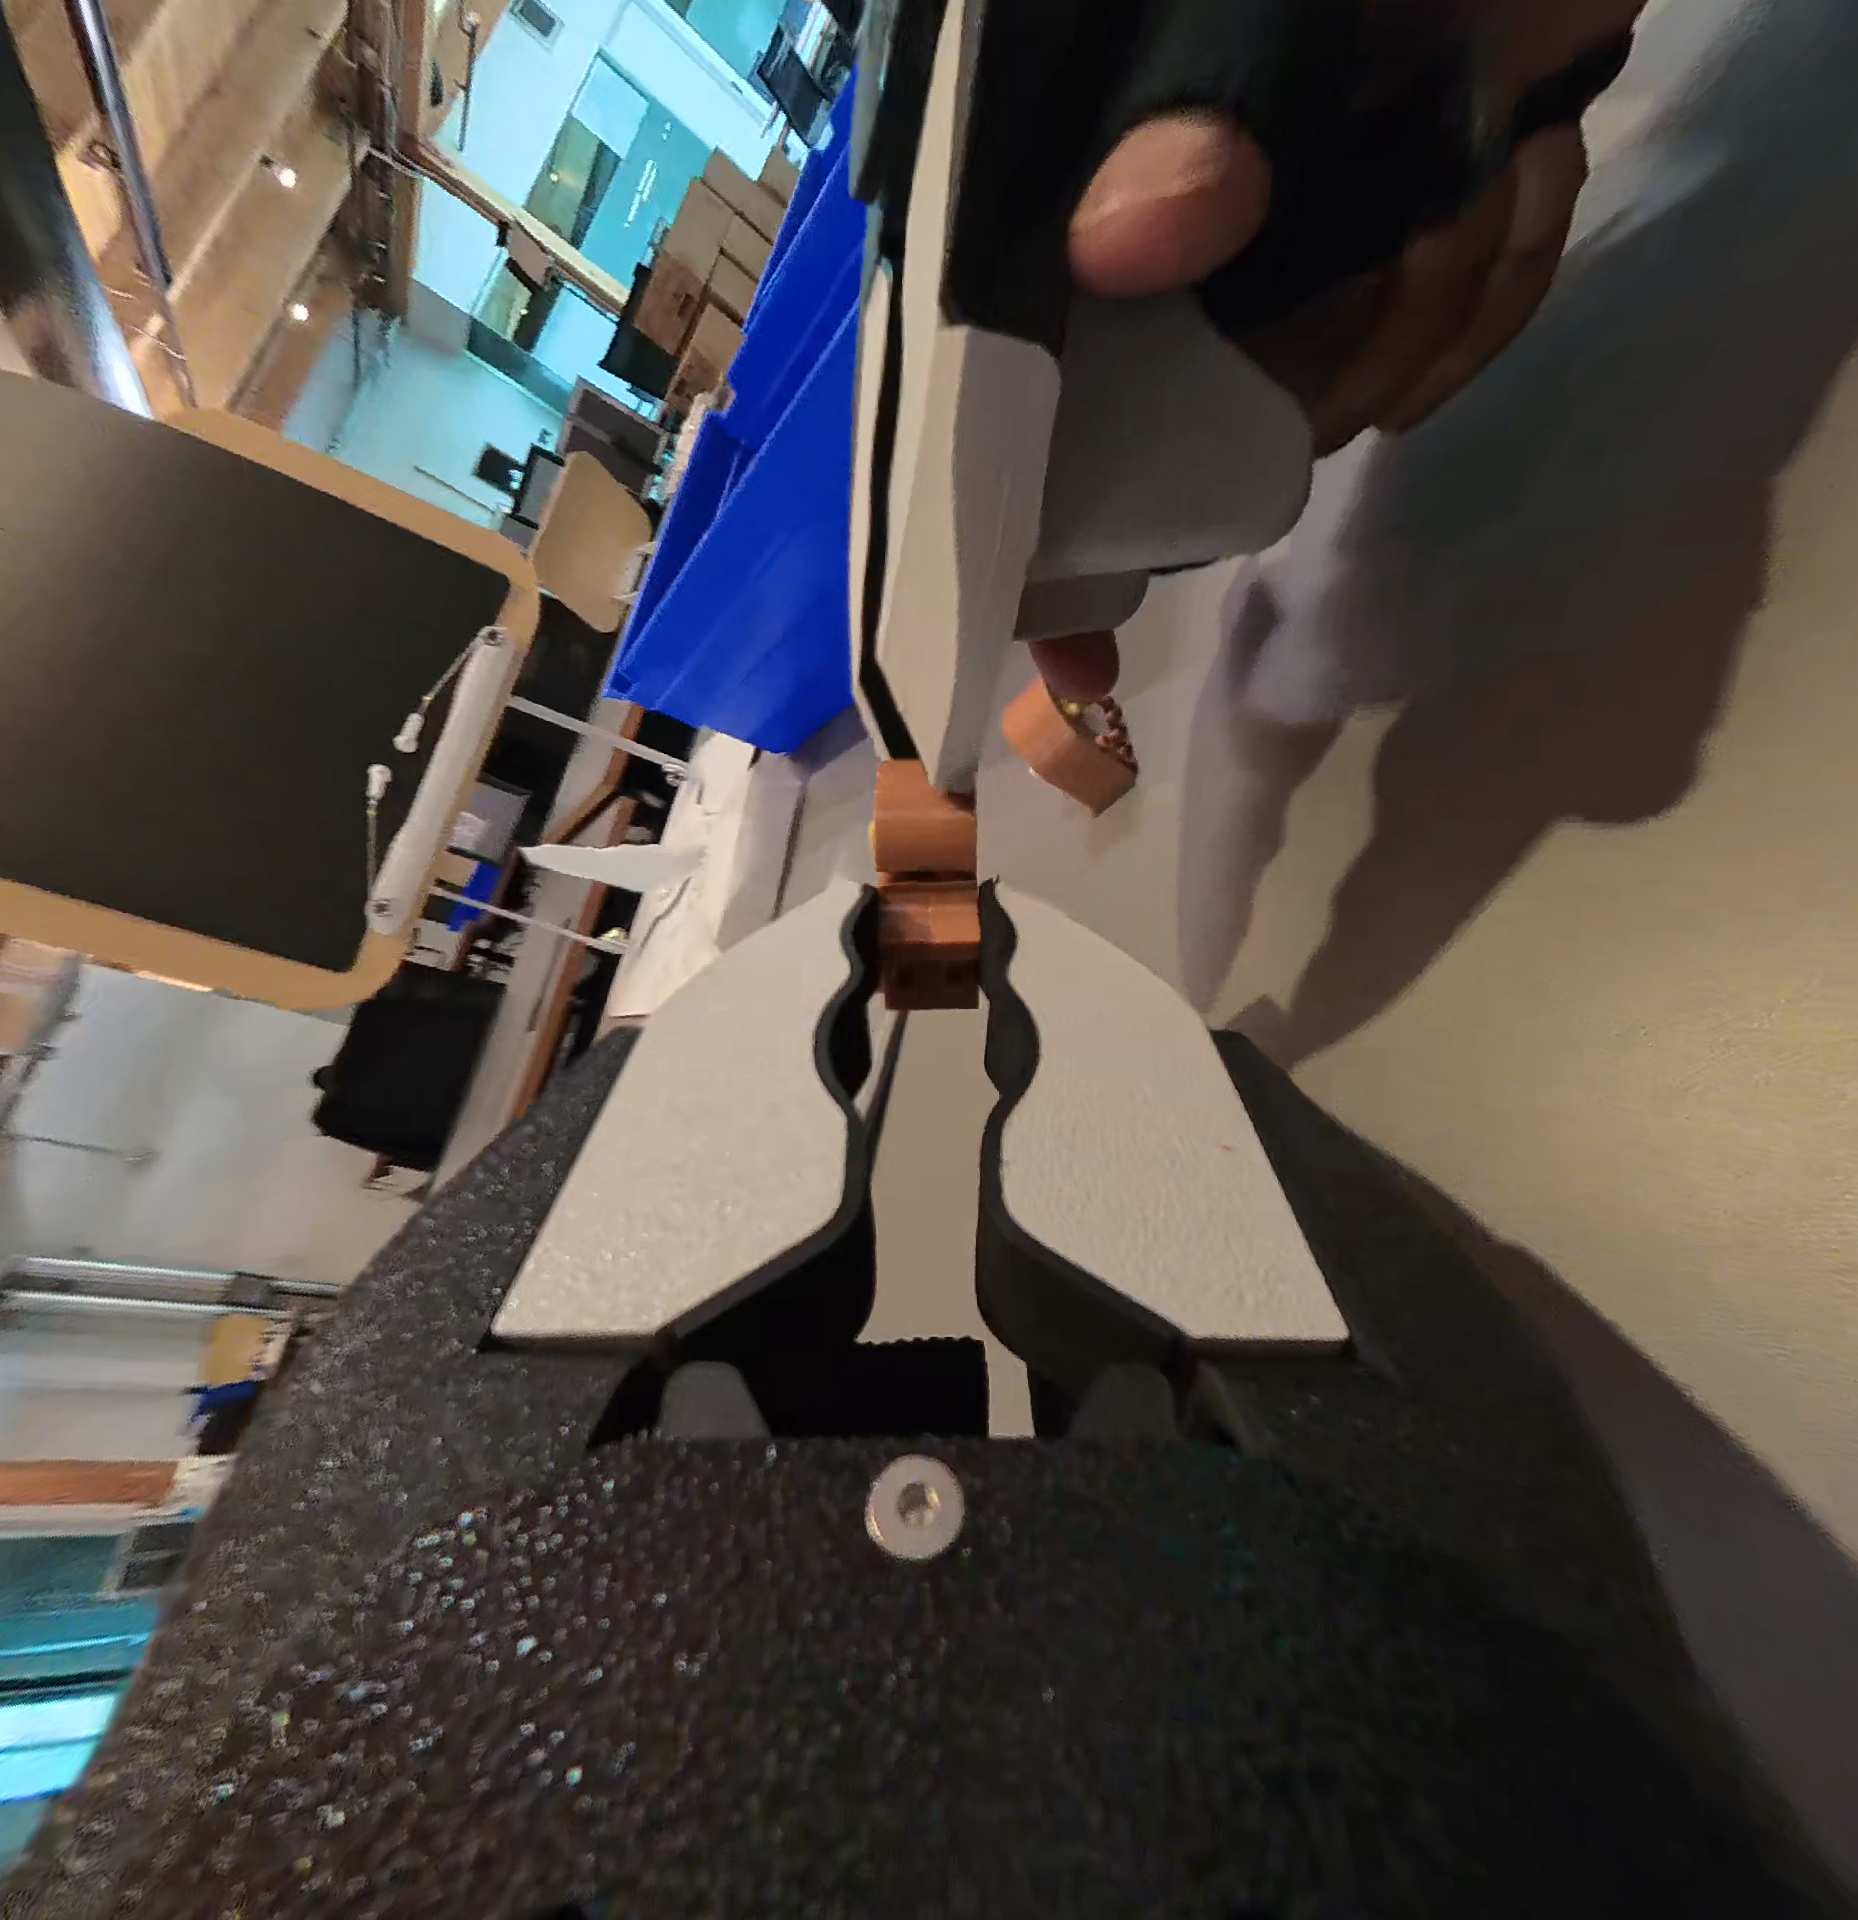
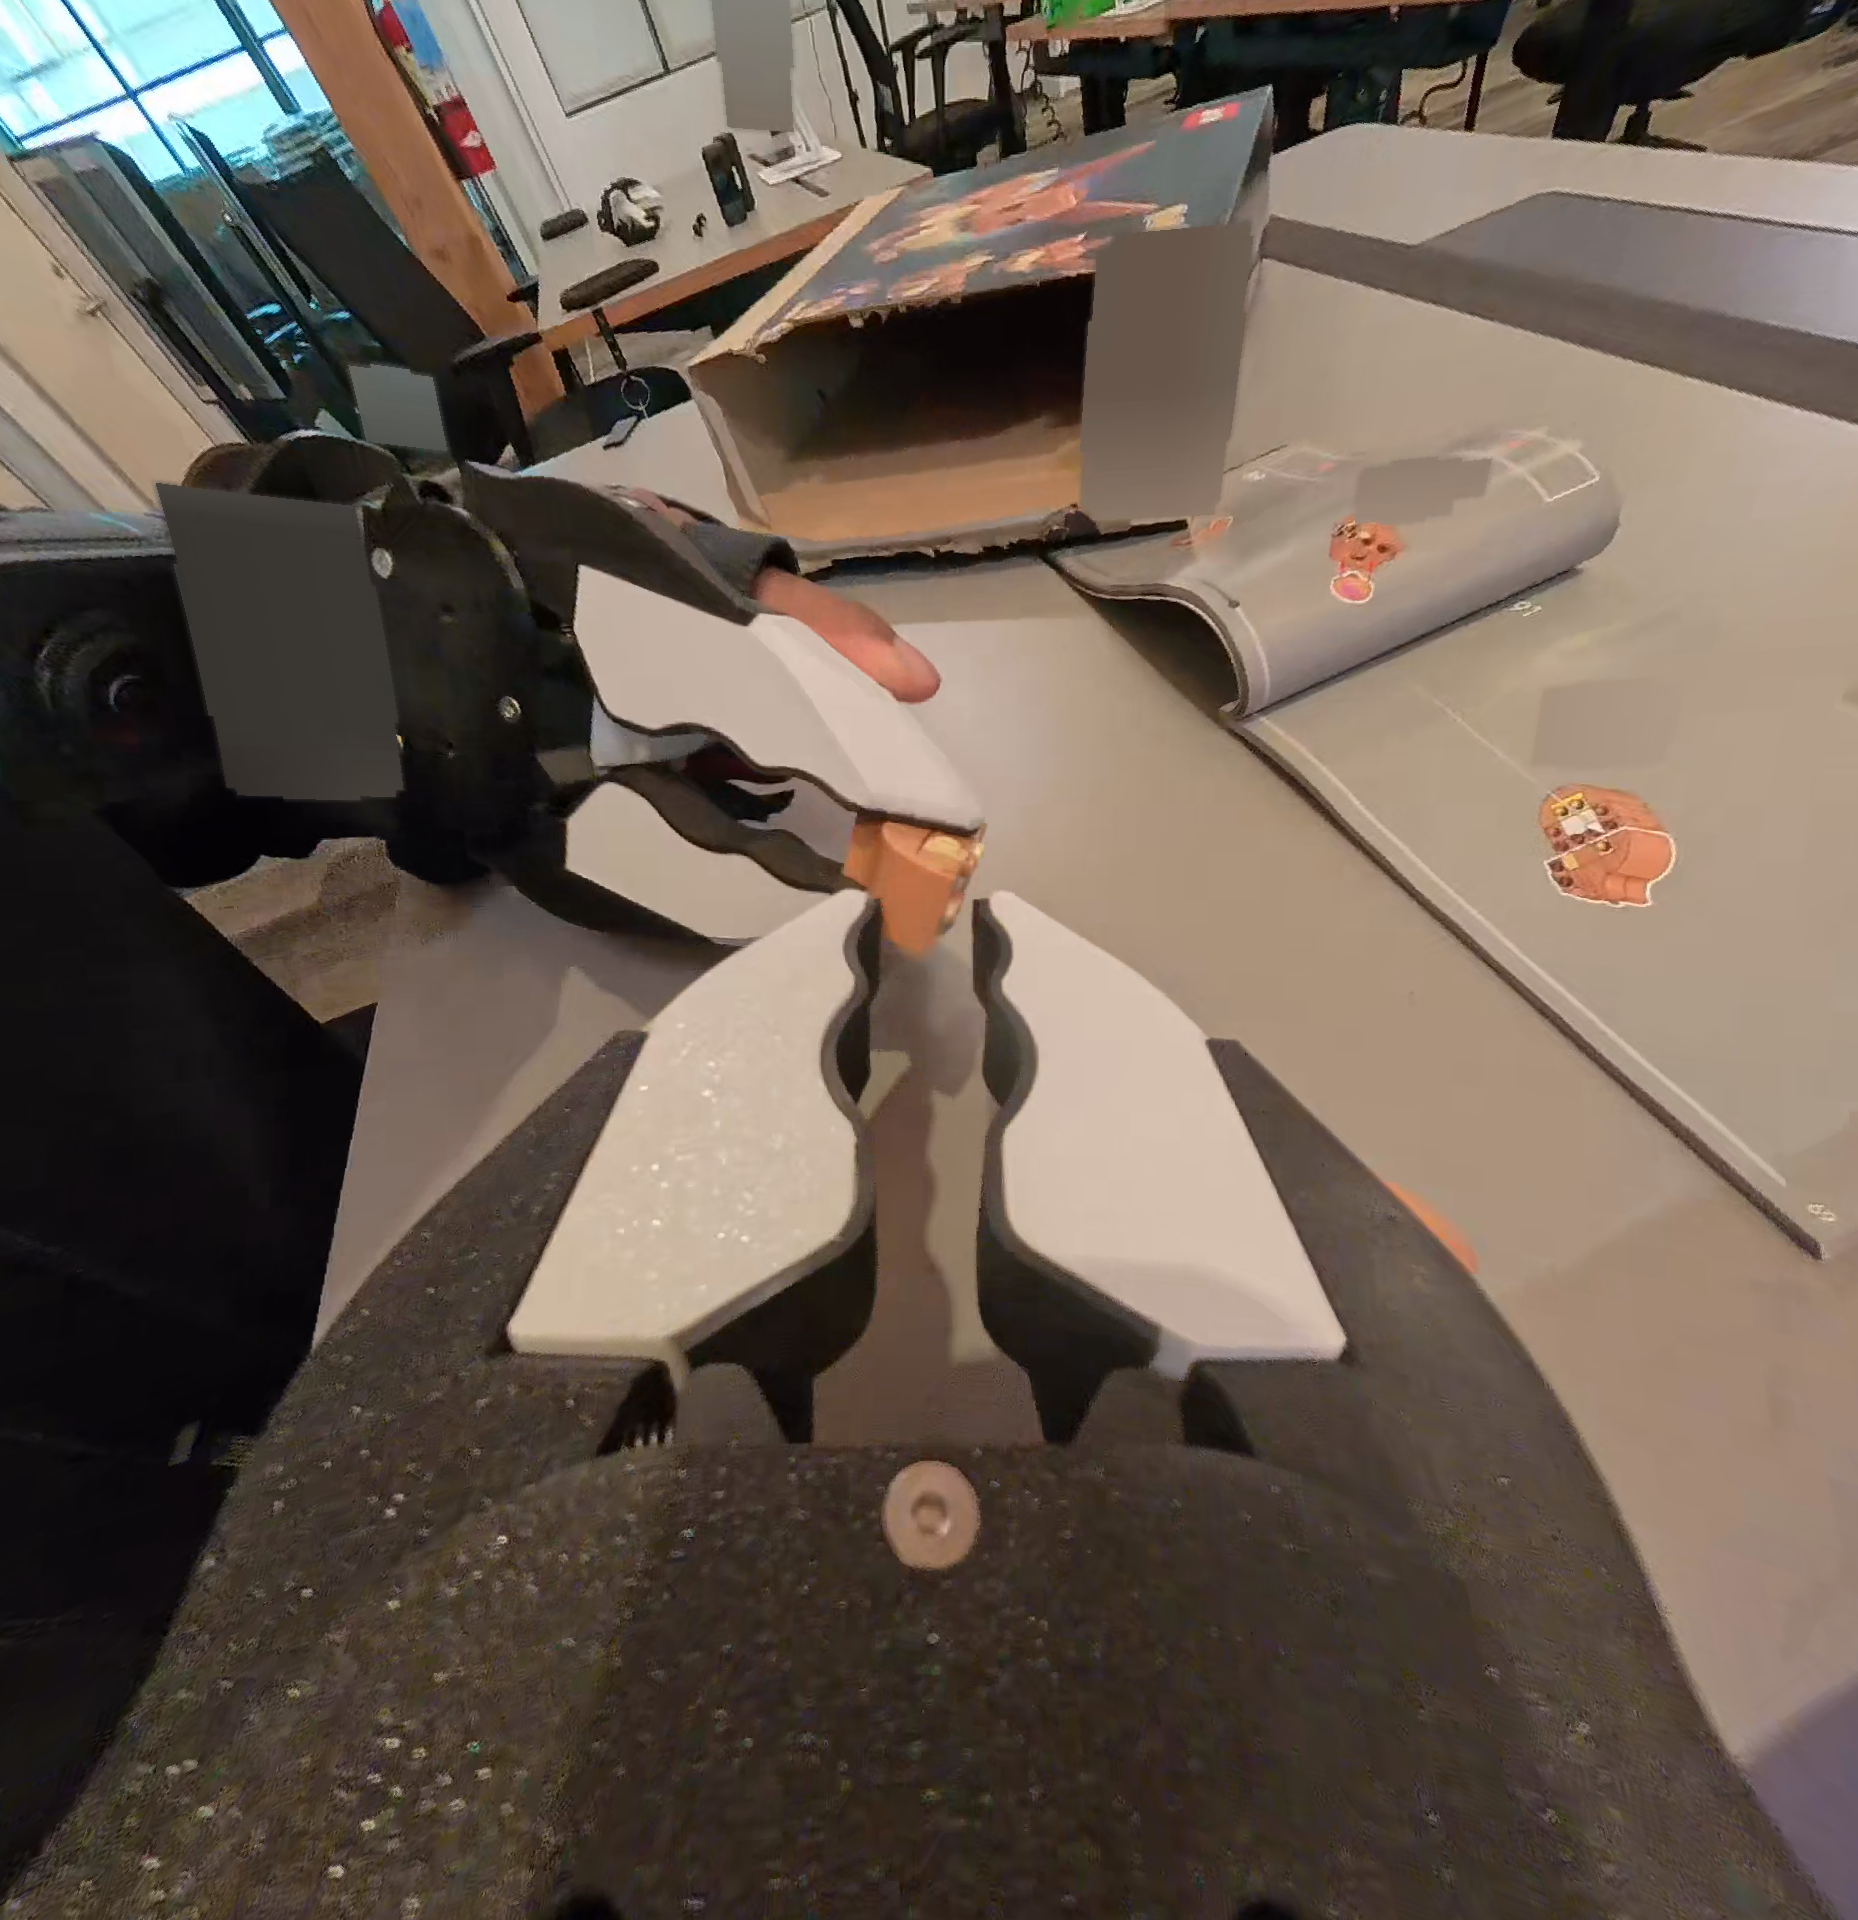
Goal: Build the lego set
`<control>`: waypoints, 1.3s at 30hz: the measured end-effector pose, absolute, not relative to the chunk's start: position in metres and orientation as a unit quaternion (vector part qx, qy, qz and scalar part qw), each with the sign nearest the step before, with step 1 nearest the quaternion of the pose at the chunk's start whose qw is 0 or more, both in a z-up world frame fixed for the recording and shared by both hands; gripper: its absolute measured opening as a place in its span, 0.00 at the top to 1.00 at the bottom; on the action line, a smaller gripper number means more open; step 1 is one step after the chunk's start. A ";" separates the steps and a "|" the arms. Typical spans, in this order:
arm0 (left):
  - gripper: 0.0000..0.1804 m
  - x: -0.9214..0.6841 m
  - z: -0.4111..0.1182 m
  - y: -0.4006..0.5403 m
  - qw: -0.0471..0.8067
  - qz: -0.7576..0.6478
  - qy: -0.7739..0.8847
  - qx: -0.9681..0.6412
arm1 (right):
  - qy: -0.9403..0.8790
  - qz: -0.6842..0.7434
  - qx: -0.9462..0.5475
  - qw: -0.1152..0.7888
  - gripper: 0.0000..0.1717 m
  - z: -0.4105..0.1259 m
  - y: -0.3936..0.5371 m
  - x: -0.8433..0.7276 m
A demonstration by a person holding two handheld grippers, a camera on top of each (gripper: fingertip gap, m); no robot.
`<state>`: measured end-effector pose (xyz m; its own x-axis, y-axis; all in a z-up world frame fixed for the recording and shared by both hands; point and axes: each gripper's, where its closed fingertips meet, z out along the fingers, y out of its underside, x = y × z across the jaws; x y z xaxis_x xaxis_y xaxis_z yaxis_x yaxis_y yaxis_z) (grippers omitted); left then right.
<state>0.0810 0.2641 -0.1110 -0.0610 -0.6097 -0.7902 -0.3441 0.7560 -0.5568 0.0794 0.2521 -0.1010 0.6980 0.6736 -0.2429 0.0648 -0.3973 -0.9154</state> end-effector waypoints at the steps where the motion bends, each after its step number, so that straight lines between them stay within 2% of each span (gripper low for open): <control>1: 0.90 0.081 -0.111 0.265 0.605 -0.098 0.721 -0.324 | -0.240 0.305 -0.778 0.495 0.93 -0.101 0.252 0.078; 15: 0.91 0.082 -0.111 0.267 0.638 0.009 0.721 -0.270 | -0.237 0.256 -0.792 0.500 0.93 -0.108 0.254 0.079; 39: 0.91 0.082 -0.120 0.273 0.633 0.102 0.724 -0.256 | -0.207 0.212 -0.816 0.496 0.93 -0.119 0.259 0.080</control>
<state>0.0823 0.2734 -0.1202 -0.0686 -0.2405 -0.9682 -0.4997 0.8483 -0.1753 0.0804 0.2585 -0.1191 0.8241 0.5485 -0.1412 0.1270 -0.4218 -0.8977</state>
